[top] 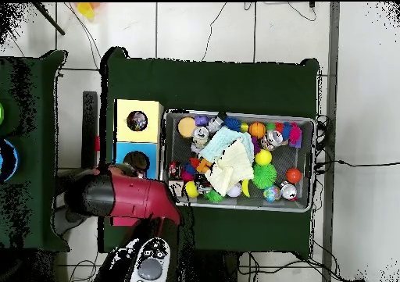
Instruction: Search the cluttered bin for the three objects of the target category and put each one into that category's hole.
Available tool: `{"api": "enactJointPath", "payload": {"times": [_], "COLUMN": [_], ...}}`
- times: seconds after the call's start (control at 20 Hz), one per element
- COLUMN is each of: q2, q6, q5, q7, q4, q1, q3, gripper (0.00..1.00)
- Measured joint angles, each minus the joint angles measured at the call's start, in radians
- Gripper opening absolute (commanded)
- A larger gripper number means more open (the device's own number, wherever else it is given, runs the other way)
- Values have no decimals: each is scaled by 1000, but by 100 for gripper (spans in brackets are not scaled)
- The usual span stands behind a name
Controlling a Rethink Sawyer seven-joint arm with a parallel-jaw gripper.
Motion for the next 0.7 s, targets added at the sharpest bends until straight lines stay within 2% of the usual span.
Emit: {"api": "enactJointPath", "payload": {"times": [0.7], "q2": [4], "q6": [0], "q5": [9], "q7": [0], "q4": [0], "q1": [-11], "q3": [0], "gripper": [100]}}
